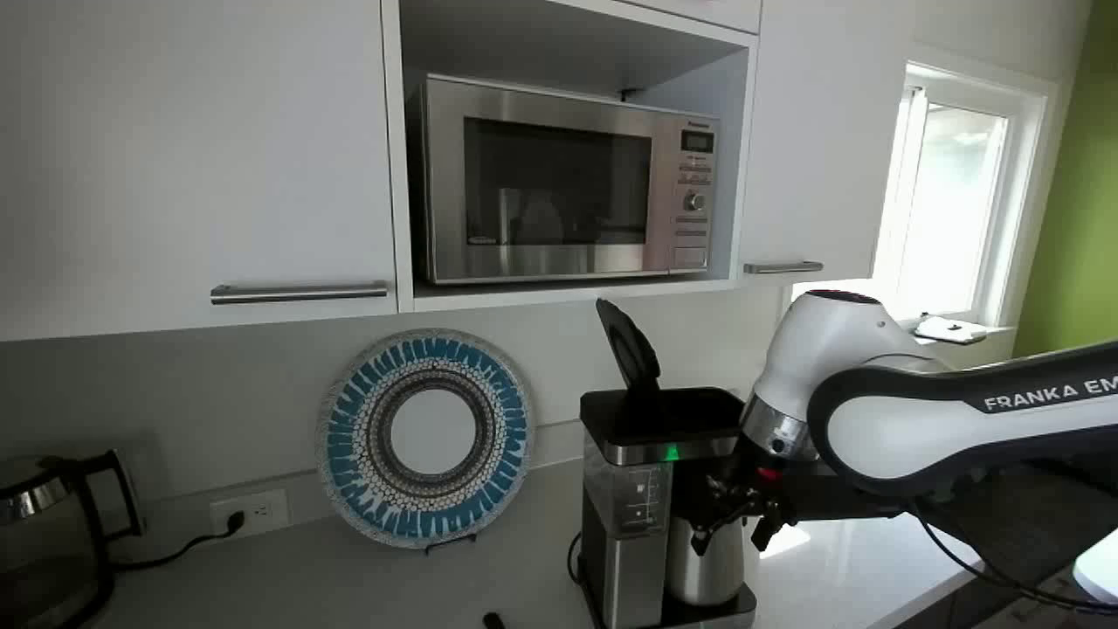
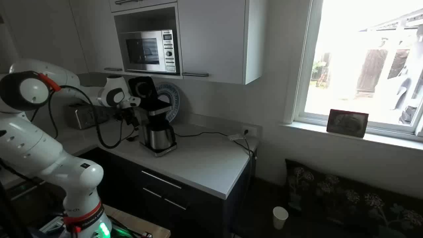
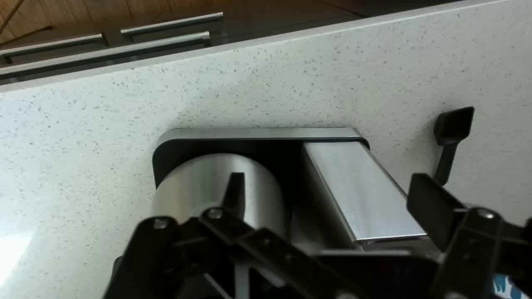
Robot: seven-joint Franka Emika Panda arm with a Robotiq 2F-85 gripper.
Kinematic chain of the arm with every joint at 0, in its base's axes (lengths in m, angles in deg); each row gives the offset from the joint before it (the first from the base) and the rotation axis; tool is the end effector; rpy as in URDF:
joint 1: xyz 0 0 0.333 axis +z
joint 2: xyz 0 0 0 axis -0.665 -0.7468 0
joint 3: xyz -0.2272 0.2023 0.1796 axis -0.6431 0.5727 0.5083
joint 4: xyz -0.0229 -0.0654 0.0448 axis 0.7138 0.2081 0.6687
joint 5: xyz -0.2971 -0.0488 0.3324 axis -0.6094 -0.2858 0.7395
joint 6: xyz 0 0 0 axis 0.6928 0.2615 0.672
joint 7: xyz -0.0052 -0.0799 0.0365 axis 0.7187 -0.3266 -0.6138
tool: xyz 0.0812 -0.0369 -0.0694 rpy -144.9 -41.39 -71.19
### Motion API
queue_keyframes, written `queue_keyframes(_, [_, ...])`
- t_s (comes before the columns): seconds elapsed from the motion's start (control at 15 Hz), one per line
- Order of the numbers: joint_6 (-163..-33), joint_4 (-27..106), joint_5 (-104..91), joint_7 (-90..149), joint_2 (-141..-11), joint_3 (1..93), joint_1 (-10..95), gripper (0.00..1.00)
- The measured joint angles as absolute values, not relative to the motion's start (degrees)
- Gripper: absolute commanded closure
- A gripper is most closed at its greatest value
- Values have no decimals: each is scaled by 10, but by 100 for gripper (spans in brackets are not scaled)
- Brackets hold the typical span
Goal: Close the black lid on top of the coffee machine
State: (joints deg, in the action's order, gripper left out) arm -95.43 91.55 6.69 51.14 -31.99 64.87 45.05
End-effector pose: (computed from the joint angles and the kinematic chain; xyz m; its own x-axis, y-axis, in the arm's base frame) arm 0.4351 0.1429 0.4667 0.9390 -0.2700 0.2132 -0.2411 -0.9585 -0.1518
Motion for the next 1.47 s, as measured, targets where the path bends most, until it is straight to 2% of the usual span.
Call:
queue_keyframes(0.67, [-952, 895, 31, 509, -315, 651, 452, 0])
queue_keyframes(1.2, [-822, 766, -119, 501, -283, 693, 451, 0])
queue_keyframes(1.47, [-810, 737, -125, 484, -277, 697, 456, 0])
